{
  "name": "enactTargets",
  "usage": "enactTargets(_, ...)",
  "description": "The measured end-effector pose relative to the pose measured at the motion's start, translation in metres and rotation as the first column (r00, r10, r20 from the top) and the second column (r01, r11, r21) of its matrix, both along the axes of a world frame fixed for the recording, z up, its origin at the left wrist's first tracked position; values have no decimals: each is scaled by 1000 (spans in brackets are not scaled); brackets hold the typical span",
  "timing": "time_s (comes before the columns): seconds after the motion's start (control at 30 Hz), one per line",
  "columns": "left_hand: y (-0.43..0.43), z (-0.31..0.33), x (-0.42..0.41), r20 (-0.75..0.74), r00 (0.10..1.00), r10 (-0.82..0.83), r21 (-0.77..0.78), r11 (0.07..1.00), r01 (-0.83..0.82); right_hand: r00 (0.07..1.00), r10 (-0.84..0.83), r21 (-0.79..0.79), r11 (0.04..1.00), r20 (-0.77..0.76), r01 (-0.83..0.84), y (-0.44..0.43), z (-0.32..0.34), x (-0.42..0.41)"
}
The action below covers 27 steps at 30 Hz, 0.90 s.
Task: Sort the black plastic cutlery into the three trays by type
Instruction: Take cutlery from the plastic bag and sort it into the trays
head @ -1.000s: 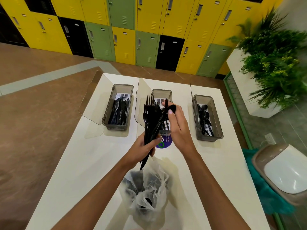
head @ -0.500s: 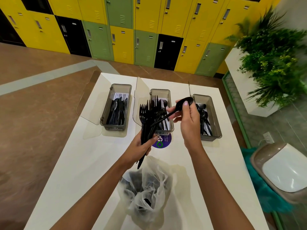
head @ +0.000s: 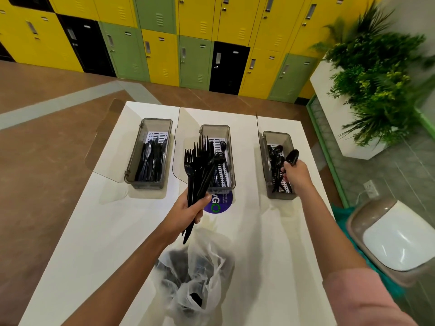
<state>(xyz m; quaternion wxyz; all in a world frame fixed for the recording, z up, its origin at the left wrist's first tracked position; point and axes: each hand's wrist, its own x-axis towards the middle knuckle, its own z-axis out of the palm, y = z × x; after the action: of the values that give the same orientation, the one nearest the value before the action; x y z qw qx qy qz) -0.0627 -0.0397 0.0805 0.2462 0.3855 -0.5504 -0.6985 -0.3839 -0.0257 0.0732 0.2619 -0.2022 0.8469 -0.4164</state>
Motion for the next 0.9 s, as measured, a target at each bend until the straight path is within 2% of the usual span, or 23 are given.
enactTargets(0.1, -2, -2, -3, 14, 1000, -13, 13, 1000, 13, 990, 5, 63, 998, -138, 4, -14, -12, -17)
enactTargets(0.37, -1, -2, -5, 9, 1000, -25, 49, 998, 25, 987, 41, 156, 988, -156, -16, -16, -25, -9)
enactTargets(0.47, -1, -1, -4, 10, 1000, -27, 54, 998, 26, 975, -43, 25, 998, -219, 50, -12, -8, 11)
enactTargets(0.57, -1, -1, -4, 6, 999, -34, 49, 998, 33, 965, -87, -277, 961, -249, 15, -8, 21, 57)
enactTargets(0.67, 2, -1, -3, 2, 999, -36, 45, 998, 36, 978, 115, -432, 884, -174, -180, 0, 51, 115)
enactTargets(0.77, 4, -1, -2, 23, 999, -30, 20, 999, 30, 913, 380, -367, 837, -145, -407, 4, 66, 166)
enactTargets(0.83, 6, 0, 0, 33, 999, -25, -6, 1000, 25, 880, 448, -294, 829, -159, -475, 5, 64, 189)
enactTargets(0.9, 8, 0, 2, 61, 998, 2, -51, 999, 1, 874, 443, -241, 843, -197, -482, 4, 57, 202)
